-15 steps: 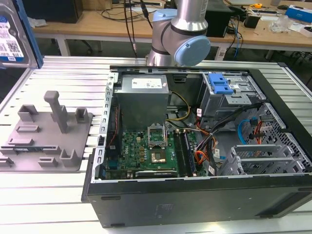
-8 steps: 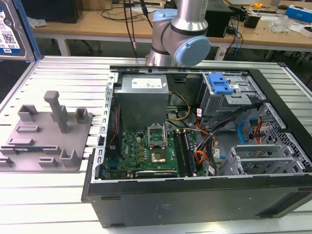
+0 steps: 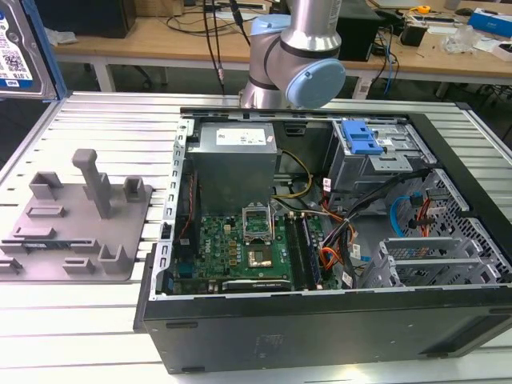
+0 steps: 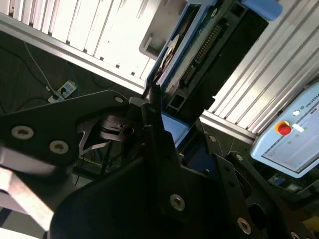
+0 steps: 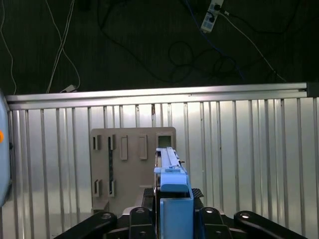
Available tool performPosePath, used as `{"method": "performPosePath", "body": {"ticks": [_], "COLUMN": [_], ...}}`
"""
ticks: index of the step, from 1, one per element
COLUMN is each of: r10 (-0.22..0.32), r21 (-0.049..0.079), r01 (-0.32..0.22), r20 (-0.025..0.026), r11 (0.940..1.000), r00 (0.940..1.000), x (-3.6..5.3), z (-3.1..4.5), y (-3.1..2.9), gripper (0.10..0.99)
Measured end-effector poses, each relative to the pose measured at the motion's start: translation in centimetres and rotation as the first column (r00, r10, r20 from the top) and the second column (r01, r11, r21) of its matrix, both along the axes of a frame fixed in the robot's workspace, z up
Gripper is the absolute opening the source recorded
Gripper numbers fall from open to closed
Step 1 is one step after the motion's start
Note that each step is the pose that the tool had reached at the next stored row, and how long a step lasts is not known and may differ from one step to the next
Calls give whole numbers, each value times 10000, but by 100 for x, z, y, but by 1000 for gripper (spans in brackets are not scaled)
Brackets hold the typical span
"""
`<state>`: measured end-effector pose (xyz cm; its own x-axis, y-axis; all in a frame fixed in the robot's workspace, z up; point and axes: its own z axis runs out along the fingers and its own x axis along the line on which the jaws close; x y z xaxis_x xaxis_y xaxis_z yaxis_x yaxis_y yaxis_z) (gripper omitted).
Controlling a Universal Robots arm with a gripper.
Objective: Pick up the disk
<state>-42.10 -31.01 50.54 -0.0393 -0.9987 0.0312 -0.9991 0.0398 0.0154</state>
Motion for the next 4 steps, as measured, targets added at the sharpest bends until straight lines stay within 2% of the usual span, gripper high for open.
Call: {"method": "performPosePath", "body": {"ticks": [4], "r10": [0], "r21": [0], "r01": [0], "r20": [0], "r11": [10000], "r00": [10000], "x": [0], "z": [0], "y": [0], "gripper": [365]}}
